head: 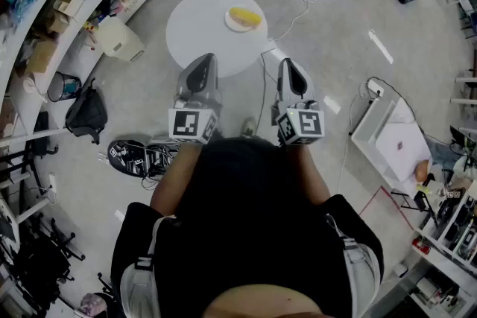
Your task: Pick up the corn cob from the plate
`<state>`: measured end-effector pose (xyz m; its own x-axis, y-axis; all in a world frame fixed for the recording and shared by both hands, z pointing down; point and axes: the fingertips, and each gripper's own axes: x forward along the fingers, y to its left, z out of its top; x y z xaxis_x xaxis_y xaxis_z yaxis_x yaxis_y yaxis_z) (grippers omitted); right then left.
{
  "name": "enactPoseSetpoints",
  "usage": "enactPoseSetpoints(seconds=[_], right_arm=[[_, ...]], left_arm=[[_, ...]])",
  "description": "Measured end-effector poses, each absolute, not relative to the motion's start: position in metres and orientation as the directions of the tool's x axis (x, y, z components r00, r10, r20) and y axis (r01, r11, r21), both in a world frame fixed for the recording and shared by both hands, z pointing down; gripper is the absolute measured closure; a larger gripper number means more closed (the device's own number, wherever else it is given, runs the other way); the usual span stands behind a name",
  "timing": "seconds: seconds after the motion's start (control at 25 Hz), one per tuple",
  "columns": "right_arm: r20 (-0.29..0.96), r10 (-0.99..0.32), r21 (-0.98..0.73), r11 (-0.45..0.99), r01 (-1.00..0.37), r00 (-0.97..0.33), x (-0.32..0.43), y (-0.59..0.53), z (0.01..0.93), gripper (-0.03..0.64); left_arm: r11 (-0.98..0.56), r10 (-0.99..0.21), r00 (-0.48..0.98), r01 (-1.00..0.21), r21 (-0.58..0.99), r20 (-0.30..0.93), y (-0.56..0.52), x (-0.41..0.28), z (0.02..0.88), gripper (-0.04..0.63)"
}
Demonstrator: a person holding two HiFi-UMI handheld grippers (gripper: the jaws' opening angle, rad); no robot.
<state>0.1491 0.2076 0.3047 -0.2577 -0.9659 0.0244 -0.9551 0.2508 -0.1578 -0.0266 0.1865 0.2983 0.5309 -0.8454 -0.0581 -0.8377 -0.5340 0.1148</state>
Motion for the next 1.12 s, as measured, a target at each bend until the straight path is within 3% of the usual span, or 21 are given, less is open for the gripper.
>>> enactPoseSetpoints(seconds=[1.12], right_arm=[[0.012, -0.963, -0.196, 0.262, -0.945, -0.269, 0.175, 0.191, 0.304, 0.608]], left_arm=[[-0.515, -0.857, 0.514, -0.848, 0.123, -0.039, 0.177, 0.005, 0.302, 0.595]])
